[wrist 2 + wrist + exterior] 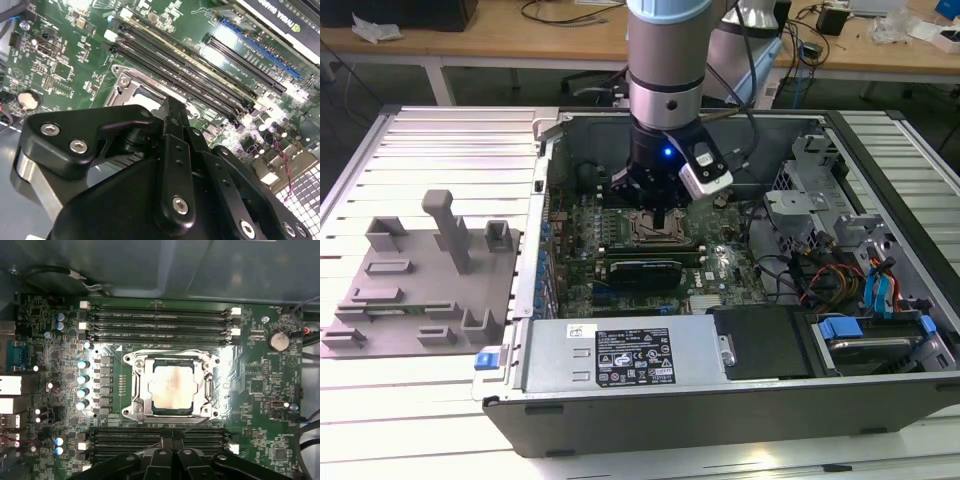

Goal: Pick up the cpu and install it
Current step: 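Install the second cpu locking lever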

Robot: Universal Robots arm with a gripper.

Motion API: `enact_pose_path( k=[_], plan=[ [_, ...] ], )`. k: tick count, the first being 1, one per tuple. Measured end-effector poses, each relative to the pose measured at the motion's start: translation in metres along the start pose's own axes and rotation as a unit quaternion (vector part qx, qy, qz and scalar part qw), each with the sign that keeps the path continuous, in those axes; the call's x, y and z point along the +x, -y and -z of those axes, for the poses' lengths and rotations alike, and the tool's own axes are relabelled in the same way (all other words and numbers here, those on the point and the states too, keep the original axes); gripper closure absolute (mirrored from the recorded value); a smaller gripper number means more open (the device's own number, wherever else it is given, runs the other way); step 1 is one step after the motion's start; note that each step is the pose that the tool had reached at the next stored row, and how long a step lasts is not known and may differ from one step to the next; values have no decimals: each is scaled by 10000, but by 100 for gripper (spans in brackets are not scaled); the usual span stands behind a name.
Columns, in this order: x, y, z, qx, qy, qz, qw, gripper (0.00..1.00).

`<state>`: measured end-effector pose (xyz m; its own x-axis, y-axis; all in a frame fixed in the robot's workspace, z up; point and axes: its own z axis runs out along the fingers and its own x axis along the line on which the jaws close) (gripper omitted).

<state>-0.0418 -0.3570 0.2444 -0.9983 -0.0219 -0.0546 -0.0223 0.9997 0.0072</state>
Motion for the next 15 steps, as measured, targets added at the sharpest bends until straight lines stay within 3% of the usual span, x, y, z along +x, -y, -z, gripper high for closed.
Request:
enact_pose_path(
  k=[5, 7, 12, 15],
  plan=[
    [54, 17, -45, -1, 3, 1, 10000, 89],
    [118, 41, -76, -1, 7, 1, 10000, 89],
    [137, 116, -99, -2, 8, 0, 10000, 89],
    [180, 118, -134, -3, 10, 1, 10000, 89]
  ],
)
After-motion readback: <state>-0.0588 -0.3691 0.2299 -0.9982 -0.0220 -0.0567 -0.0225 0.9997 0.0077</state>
